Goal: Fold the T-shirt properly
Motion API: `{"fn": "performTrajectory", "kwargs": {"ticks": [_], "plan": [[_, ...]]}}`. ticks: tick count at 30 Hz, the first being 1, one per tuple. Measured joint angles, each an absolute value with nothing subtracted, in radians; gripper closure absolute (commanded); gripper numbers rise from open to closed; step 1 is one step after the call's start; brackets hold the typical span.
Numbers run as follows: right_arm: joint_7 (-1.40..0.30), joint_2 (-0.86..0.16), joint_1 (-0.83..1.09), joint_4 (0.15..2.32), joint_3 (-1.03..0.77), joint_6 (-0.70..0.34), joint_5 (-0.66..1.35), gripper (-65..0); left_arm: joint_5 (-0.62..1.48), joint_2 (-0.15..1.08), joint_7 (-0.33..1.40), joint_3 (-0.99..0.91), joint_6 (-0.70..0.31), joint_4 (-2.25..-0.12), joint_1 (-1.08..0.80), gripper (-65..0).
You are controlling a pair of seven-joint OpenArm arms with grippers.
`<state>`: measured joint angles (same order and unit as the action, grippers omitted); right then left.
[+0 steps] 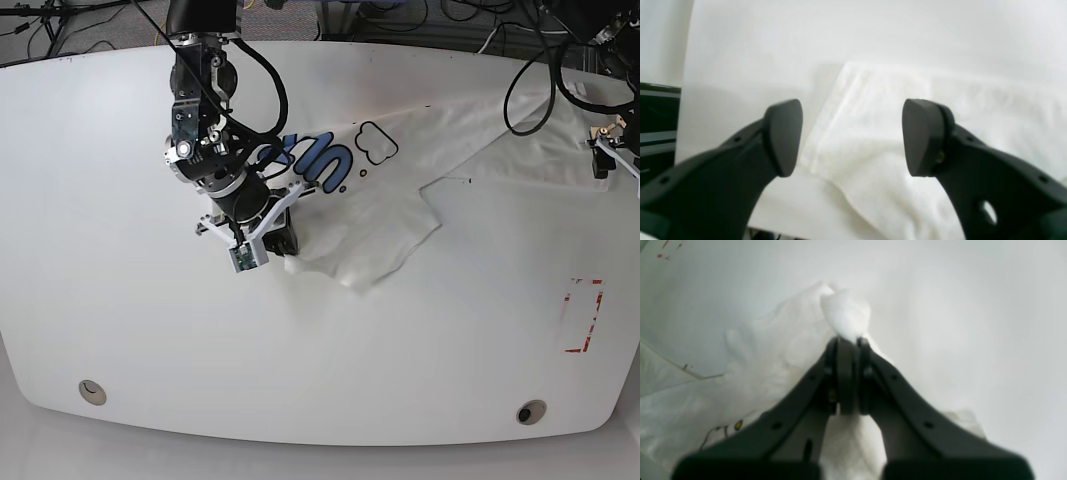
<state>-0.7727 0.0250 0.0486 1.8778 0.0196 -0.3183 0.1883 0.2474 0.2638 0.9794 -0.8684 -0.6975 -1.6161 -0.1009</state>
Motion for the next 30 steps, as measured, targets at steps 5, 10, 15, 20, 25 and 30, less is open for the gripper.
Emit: {"fn": "performTrajectory", "kwargs": {"ticks": [5, 10, 15, 20, 25, 30], "plan": [[-0.809, 0.025, 0.044, 1.912, 0.019, -0.318, 0.188, -0.3, 0.247, 0.263, 0.988, -0.865, -0.698, -1.609, -0.091, -43.2], [-0.817, 0.018, 0.031, 1.936, 0.016, -0.319, 0.189, -0.2, 0.239, 0.264, 1.002, -0.865, -0.698, -1.605, -0.083, -43.1], [-0.816, -0.004, 0.038, 1.955, 0.015, -0.318, 0.189, -0.3, 0.24, 0.268, 0.997, -0.869, -0.698, -1.565, -0.061, -43.1], [-0.809, -0.039, 0.062, 1.979, 0.017, -0.319, 0.189, -0.2, 0.229, 0.279, 0.99, -0.878, -0.697, -1.504, -0.044, -43.1], [-0.813, -0.059, 0.064, 1.985, 0.014, -0.318, 0.189, -0.6, 0.228, 0.301, 0.978, -0.887, -0.697, -1.456, -0.044, -42.8], [-0.804, -0.078, 0.067, 1.996, 0.014, -0.319, 0.196, -0.7, 0.228, 0.331, 0.976, -0.903, -0.697, -1.419, -0.054, -42.8]]}}
